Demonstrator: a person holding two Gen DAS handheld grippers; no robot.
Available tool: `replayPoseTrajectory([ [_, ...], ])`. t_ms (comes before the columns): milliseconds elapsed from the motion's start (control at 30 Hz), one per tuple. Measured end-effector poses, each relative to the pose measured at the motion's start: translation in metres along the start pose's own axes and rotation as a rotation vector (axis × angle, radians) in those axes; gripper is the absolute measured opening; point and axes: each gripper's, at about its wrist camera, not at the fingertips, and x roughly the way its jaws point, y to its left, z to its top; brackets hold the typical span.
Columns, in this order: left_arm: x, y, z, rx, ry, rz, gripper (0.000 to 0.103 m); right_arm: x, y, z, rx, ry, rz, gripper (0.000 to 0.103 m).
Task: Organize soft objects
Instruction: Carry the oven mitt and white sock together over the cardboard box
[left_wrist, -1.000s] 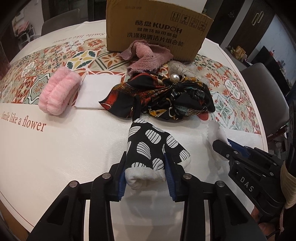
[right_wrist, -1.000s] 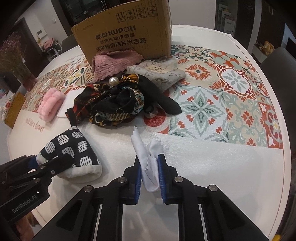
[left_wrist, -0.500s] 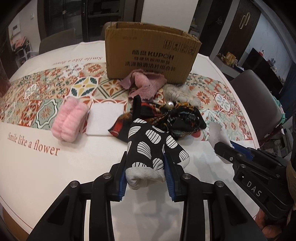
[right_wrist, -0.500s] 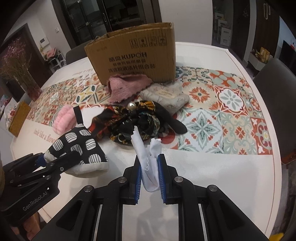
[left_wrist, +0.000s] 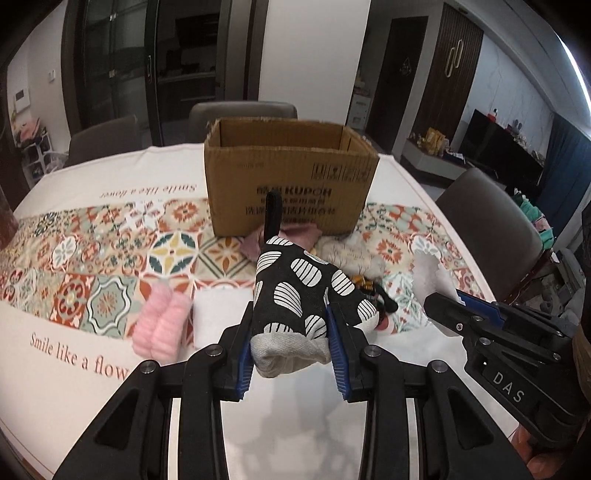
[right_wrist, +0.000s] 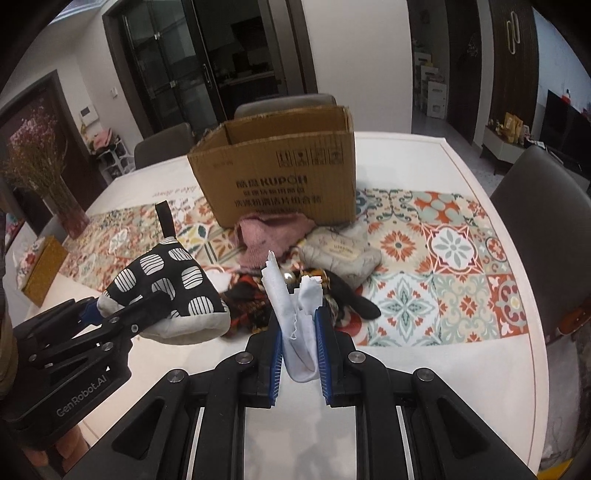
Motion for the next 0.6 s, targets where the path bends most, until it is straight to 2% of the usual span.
replayPoseTrajectory([
  [333, -0.020, 0.008, 0.031, 0.034, -0.107, -0.011, 0.035, -0.017, 0.017, 0.029, 0.017, -0.110, -0.004, 0.018],
  [600, -0.025, 0.015, 0.056, 0.050, -0.164, -0.002, 0.035, -0.026, 0.026, 0.050, 0.019, -0.183, -0.003, 0.018],
])
